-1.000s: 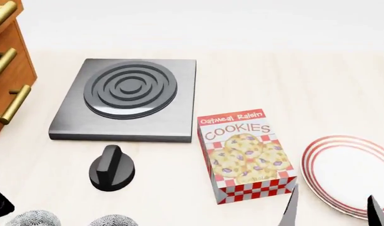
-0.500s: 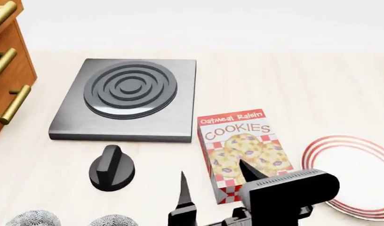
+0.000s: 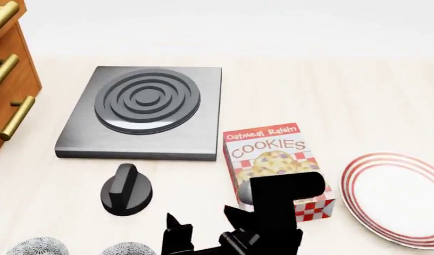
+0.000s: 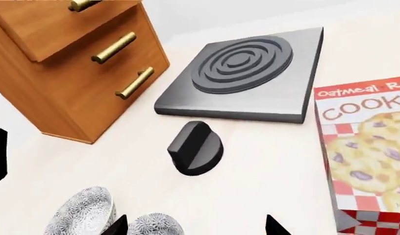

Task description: Pick the akita bowl from table center and place it on the plate.

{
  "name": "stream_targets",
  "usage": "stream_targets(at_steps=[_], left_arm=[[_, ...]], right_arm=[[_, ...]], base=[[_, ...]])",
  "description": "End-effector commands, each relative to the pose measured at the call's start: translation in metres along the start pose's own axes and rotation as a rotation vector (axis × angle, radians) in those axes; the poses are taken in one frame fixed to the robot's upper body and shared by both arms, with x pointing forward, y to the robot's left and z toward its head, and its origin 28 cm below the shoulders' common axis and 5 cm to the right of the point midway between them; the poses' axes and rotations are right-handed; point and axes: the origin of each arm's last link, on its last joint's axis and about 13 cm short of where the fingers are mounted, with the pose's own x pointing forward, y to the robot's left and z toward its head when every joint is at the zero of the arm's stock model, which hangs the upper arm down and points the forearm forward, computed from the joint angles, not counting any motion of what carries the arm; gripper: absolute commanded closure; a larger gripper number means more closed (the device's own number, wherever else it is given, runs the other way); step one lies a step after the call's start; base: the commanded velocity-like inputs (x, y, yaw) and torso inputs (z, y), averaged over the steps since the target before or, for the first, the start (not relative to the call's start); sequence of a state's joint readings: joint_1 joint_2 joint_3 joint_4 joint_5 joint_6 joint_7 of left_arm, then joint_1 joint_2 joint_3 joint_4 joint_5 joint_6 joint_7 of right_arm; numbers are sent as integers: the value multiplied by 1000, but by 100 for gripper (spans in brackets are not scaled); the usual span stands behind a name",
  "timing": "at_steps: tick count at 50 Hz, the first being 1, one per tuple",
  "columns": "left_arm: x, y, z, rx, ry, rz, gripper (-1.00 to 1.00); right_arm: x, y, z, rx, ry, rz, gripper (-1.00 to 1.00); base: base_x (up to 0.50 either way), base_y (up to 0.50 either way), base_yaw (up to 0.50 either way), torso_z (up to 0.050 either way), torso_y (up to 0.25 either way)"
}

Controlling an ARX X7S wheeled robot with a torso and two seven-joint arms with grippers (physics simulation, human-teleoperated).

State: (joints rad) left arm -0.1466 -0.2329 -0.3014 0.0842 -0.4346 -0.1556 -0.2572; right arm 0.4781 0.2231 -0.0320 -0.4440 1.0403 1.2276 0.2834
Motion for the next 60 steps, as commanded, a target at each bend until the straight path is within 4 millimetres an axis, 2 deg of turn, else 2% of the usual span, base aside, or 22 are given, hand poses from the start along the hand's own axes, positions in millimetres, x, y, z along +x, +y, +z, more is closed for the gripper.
stream_targets(at_steps=[1, 6, 7, 14, 23, 36, 47, 60], left_arm=[[1, 0, -1, -3, 3, 13, -100], [1, 0, 0, -6, 1, 19, -100], [-2, 3, 2, -11, -8, 19, -100], [-1, 2, 3, -14, -5, 17, -100], [0, 1, 3, -13, -7, 16, -100], [0, 1, 3, -15, -6, 17, -100], [-1, 2, 2, -16, -4, 19, -100], [-2, 1, 1, -16, -2, 17, -100]], right_arm=[[3, 4, 2, -5, 131, 40, -100], [7, 2, 2, -36, 205, 33, -100], [15, -2, -8, -27, 269, 25, -100], [16, -3, -10, -40, 284, 23, -100], [18, -1, -2, -44, 273, 28, -100], [33, -5, 3, -35, 268, 35, -100], [46, -8, 0, -28, 285, 44, -100], [49, -6, -2, -45, 314, 77, -100]], base=[[0, 0, 0, 0, 0], [0, 0, 0, 0, 0], [0, 0, 0, 0, 0], [0, 0, 0, 0, 0], [0, 0, 0, 0, 0], [0, 0, 0, 0, 0], [0, 0, 0, 0, 0], [0, 0, 0, 0, 0]])
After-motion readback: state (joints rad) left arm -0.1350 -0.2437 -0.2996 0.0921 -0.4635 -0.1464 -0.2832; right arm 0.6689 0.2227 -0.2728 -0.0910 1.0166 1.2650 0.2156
